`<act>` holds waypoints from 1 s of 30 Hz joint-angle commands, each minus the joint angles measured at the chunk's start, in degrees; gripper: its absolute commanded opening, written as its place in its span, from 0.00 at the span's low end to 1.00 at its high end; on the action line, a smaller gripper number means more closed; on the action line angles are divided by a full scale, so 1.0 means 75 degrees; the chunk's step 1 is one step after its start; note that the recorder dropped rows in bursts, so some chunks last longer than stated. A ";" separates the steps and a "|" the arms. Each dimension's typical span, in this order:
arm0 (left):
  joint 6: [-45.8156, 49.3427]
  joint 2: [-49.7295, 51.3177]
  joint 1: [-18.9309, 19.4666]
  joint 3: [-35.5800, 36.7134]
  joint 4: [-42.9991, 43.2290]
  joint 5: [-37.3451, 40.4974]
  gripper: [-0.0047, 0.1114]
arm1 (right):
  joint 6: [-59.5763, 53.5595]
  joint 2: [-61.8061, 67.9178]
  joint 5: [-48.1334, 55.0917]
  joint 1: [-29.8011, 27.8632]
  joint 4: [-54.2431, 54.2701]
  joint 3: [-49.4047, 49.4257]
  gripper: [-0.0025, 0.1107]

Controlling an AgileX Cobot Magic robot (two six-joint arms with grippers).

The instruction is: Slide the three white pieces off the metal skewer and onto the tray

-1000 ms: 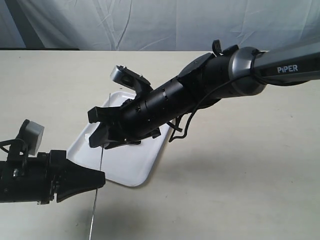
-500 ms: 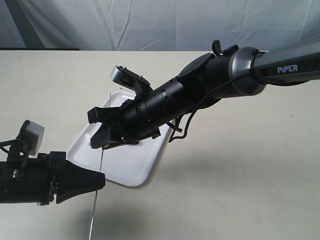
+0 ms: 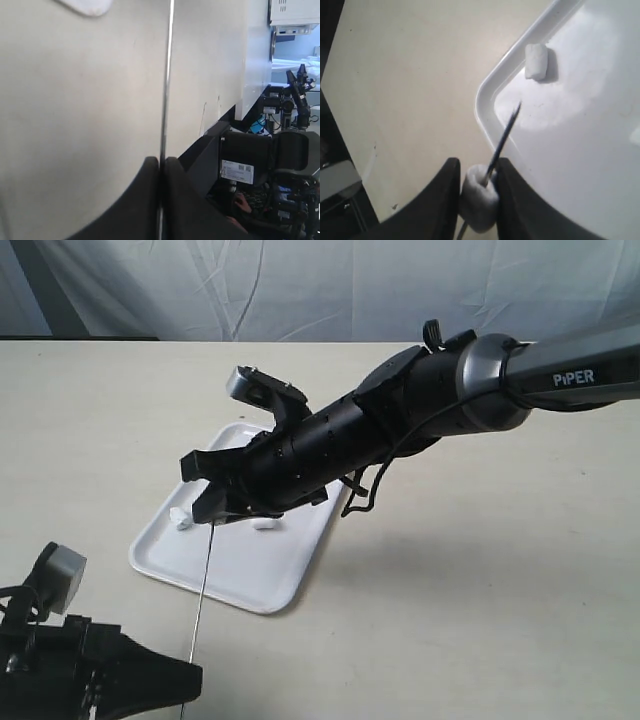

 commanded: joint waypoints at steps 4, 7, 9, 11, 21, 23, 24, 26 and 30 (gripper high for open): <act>0.0347 0.0002 0.0004 0.0624 0.0021 0.0184 0.04 | -0.0119 -0.0016 -0.0513 -0.0007 -0.0146 -0.0458 0.22; 0.0507 0.0002 0.0004 0.0773 0.0110 0.0444 0.04 | -0.0119 -0.0016 -0.0927 -0.0007 -0.0302 -0.0524 0.22; 0.0577 0.0002 0.0004 0.0773 0.0286 0.0467 0.04 | -0.0119 -0.0016 -0.1246 -0.0007 -0.0521 -0.0524 0.22; 0.0577 0.0002 0.0004 0.0773 0.0155 0.0453 0.04 | -0.0119 -0.0016 -0.1314 -0.0007 -0.0828 -0.0524 0.22; 0.0657 0.0002 0.0004 0.0536 -0.0565 -0.0009 0.04 | 0.0414 -0.0016 -0.0097 0.0009 -0.1328 -0.0524 0.46; 0.0657 0.0002 0.0004 0.0536 -0.0565 -0.0009 0.04 | 0.0487 -0.0016 0.0099 0.0009 -0.1144 -0.0524 0.46; 0.0657 0.0002 0.0004 0.0536 -0.0565 0.0004 0.04 | 0.0505 -0.0016 0.0179 0.0009 -0.1040 -0.0524 0.46; 0.0657 0.0002 0.0004 0.0536 -0.0471 0.0053 0.04 | 0.0505 -0.0016 0.0322 0.0009 -0.0922 -0.0524 0.46; 0.0727 0.0002 0.0004 0.0536 -0.0435 0.0338 0.04 | 0.0505 -0.0016 0.0533 0.0009 -0.0925 -0.0524 0.40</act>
